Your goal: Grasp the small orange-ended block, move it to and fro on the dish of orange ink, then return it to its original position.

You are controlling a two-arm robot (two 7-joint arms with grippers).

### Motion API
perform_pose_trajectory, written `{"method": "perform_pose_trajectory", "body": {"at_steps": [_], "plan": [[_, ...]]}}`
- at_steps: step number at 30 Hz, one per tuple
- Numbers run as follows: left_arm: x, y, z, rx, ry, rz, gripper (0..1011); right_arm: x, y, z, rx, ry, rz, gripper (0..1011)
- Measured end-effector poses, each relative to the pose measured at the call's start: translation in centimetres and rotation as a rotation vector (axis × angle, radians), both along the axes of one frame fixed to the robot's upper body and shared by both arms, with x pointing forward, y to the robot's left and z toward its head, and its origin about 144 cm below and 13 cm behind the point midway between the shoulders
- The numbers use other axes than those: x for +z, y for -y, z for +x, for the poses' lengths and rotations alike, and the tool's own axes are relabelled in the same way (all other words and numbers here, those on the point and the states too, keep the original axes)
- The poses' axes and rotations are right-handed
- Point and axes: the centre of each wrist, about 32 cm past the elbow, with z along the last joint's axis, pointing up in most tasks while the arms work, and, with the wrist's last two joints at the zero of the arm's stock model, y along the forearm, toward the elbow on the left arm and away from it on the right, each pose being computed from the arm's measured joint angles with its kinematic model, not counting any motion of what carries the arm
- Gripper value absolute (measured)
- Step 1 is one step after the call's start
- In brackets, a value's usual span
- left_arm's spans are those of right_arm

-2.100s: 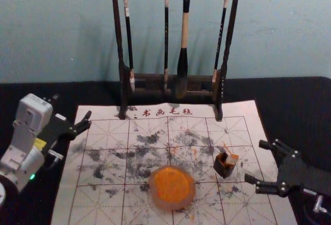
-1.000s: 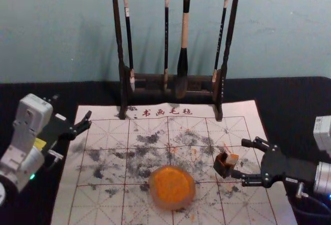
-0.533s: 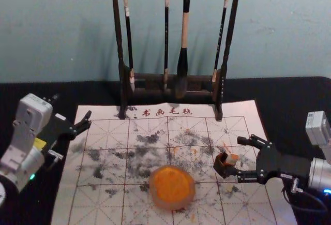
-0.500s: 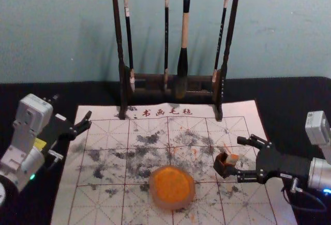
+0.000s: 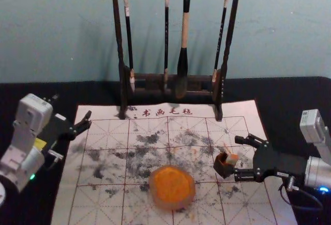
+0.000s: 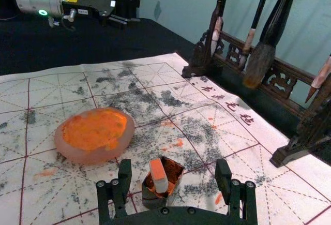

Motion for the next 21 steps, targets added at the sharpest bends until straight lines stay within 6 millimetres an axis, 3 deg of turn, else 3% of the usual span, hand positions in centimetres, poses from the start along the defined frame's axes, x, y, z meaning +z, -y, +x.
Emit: {"method": "perform_pose_trajectory", "body": {"at_steps": [14, 21], "plan": [[0.00, 0.00, 0.00, 0.000, 0.000, 0.000, 1001, 0.01, 0.02, -0.01, 0.000, 0.001, 0.000, 995], [0.00, 0.00, 0.00, 0.000, 0.000, 0.000, 1001, 0.02, 0.03, -0.01, 0.000, 0.002, 0.001, 835]]}}
